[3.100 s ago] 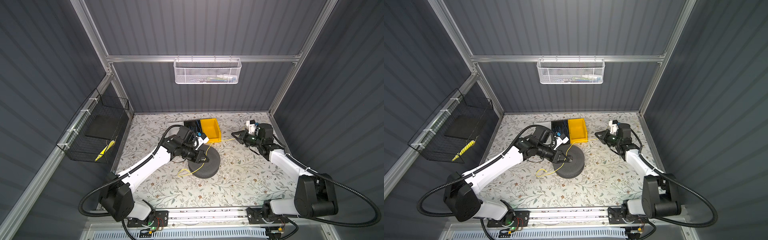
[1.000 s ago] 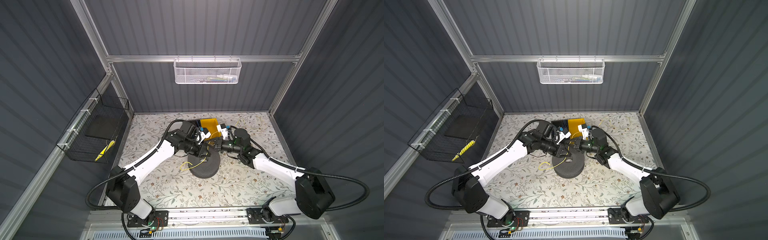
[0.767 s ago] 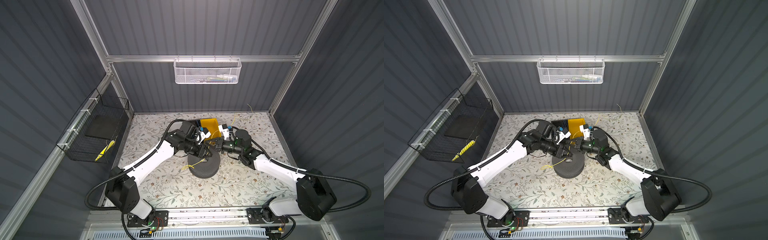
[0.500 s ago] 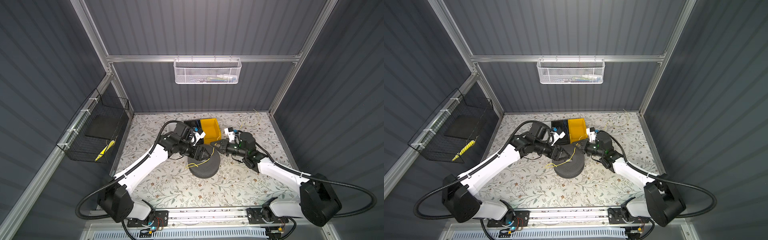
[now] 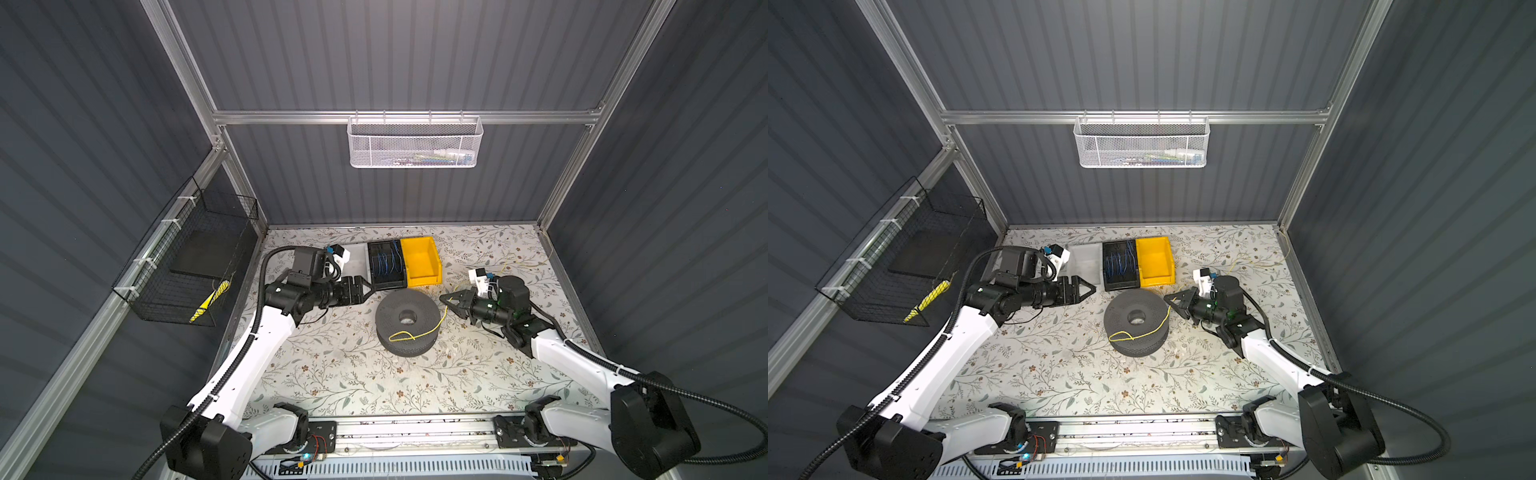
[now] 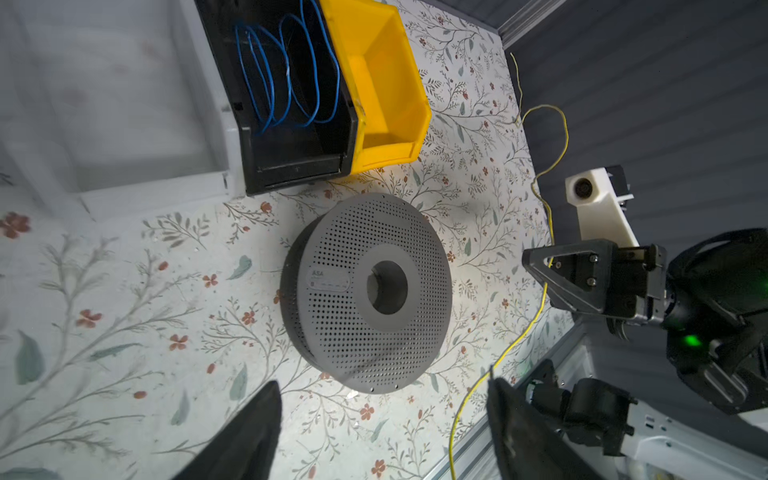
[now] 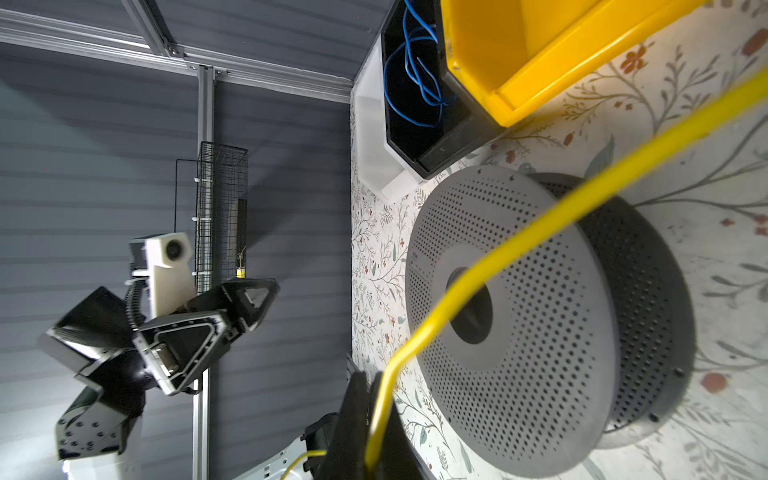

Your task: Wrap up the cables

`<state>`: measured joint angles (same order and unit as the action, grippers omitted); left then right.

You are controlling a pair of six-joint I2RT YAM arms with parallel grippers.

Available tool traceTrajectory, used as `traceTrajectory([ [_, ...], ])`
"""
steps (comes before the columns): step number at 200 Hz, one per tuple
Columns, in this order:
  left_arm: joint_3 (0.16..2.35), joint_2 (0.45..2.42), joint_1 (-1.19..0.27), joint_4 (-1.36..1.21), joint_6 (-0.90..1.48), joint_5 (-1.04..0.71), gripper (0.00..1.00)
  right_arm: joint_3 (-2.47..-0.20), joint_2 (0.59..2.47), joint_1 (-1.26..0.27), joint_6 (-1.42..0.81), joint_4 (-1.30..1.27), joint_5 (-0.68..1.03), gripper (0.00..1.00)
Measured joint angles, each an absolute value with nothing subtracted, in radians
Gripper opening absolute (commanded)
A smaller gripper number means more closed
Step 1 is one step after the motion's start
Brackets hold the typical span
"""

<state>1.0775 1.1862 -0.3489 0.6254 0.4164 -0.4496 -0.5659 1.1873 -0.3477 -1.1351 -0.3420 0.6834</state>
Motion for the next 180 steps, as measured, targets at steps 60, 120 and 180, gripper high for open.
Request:
traceTrajectory([
  [60, 0.709, 1.141, -0.351, 0.424, 0.611, -0.534, 0.72, -0.57, 1.183, -0.314, -1.125, -0.329, 0.756, 0.0],
  [120, 0.628, 1.216, -0.363, 0.144, 0.69, -0.611, 0.65, -0.596, 1.216, -0.321, -1.149, -0.344, 0.796, 0.0],
  [180, 0.565, 1.333, -0.434, -0.065, 0.746, -0.625, 0.57, -0.658, 1.199, -0.347, -1.153, -0.315, 0.804, 0.0],
])
